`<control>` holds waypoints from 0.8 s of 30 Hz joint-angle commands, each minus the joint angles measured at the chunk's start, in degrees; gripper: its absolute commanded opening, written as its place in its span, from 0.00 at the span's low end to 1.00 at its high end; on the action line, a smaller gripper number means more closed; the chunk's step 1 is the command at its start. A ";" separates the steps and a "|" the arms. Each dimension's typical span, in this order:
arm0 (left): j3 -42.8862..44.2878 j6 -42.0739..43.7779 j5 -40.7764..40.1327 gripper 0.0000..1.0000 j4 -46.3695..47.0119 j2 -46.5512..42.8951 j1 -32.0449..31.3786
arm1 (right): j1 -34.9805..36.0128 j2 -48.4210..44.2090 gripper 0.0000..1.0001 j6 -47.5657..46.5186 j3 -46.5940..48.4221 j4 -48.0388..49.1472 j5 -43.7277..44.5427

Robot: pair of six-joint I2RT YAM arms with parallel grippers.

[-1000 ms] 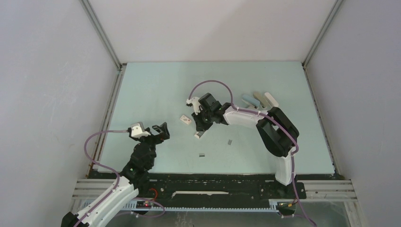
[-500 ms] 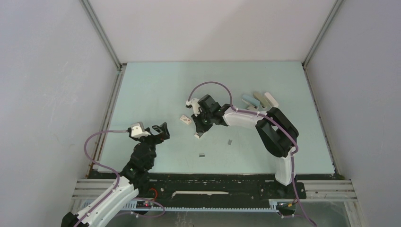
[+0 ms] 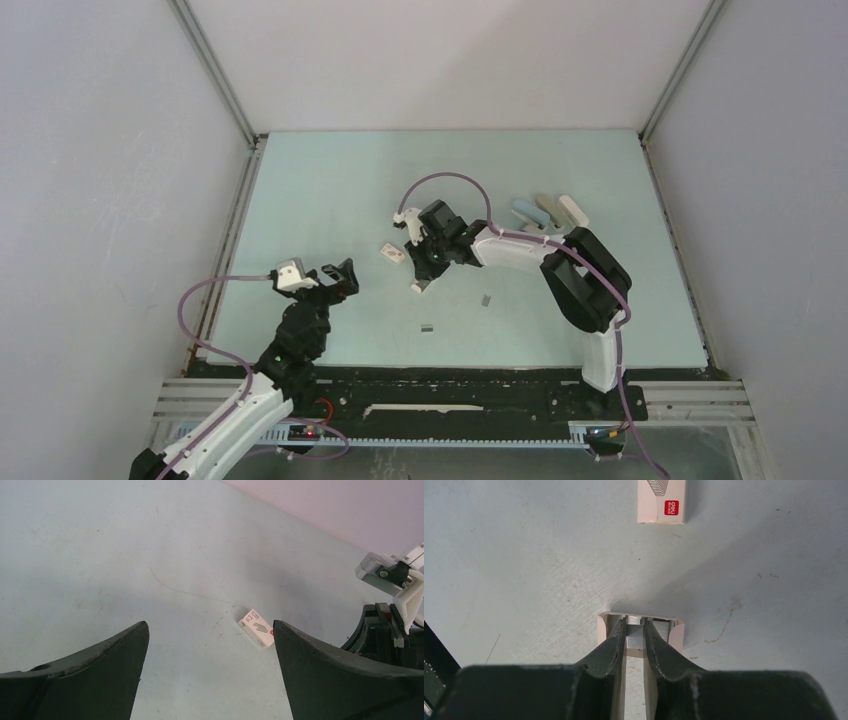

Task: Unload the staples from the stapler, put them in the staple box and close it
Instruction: Place the staple in the staple box.

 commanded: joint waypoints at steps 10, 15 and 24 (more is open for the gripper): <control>-0.91 -0.12 -0.62 1.00 1.48 -0.61 0.38 | 0.32 0.16 0.18 0.68 -0.14 1.03 0.92; -0.91 -0.10 -0.64 1.00 1.48 -0.68 0.39 | 0.30 0.44 0.18 0.68 -0.12 0.92 0.68; -0.95 -0.08 -0.64 1.00 1.52 -0.65 0.39 | 0.45 0.50 0.18 0.84 -0.18 0.42 0.54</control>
